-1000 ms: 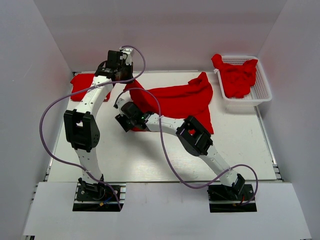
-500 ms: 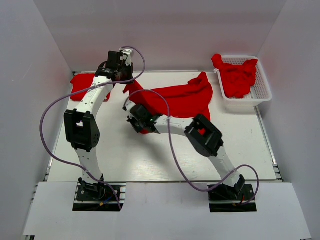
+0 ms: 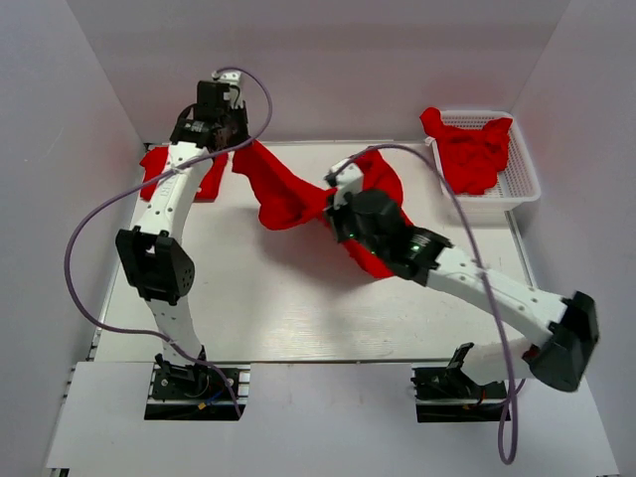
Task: Fold and stack the t-shirts
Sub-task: Flatten out the tshirt
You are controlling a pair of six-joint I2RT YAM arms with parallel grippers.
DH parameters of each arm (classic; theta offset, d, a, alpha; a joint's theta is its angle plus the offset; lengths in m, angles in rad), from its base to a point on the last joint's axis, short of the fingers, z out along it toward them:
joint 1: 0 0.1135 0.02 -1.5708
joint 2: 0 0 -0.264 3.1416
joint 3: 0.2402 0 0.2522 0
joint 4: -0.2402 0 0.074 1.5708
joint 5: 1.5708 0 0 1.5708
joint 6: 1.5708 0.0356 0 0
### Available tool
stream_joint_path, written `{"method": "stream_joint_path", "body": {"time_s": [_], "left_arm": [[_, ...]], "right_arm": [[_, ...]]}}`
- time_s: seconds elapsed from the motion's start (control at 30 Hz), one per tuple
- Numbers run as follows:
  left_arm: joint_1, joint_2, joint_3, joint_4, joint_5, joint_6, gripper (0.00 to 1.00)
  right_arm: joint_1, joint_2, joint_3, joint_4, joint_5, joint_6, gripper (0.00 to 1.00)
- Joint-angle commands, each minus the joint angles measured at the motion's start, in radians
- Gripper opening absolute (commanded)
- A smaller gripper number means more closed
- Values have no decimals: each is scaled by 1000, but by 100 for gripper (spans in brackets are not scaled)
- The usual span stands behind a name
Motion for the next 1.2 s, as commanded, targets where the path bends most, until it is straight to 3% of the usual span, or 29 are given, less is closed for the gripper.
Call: {"method": "stream_joint_path", "body": {"time_s": [0.0,0.17,0.33,0.47,0.7,0.93,1.07,1.17], "left_arm": [[32,-133,103,-76,-130,-51,0],[55,-161,182,-159,-274,-77,0],[77,-182,272,-185,-264,-86,0],[88,-228,329,-166,-169,-138,0],[97,-374,308,-9,-27,-224,0],[97,-518,308,66,-156,-224,0],[97,-547,286,86,-187,-215,0],[97,-527,297,86,-216,-215,0]], "right_arm": [[-37,-144,-32,-79,213,-31,0],[-80,-311,-12,-77,371,-121,0],[-115,-404,69,-19,554,-203,0],[-123,-408,184,27,562,-347,0],[-125,-303,540,18,505,-544,0],[-122,-210,856,15,454,-680,0],[-122,-204,891,-20,391,-692,0],[-119,-188,856,30,426,-733,0]]}}
